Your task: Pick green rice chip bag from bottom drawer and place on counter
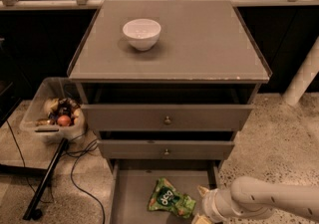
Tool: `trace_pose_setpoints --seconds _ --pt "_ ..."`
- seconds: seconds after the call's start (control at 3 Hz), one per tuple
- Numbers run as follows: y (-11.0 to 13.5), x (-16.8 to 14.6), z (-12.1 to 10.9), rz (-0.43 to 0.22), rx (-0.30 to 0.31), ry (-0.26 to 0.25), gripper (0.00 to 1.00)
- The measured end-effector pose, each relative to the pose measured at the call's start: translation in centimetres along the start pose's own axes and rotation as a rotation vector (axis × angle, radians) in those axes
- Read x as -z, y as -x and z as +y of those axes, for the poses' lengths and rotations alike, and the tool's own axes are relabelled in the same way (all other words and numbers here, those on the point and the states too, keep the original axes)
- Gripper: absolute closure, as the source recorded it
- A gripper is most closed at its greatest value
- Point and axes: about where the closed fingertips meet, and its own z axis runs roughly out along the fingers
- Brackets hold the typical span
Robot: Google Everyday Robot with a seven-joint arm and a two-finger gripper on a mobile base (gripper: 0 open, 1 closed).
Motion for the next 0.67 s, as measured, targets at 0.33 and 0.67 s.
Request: trace_pose_setpoints --seconds 0.33,0.67 --pt "-0.9 -2.1 -0.1 -0.092 0.014 -0.011 0.0" --pt "-1.8 -3.4 -1.4 -0.174 0.012 -0.053 0.0"
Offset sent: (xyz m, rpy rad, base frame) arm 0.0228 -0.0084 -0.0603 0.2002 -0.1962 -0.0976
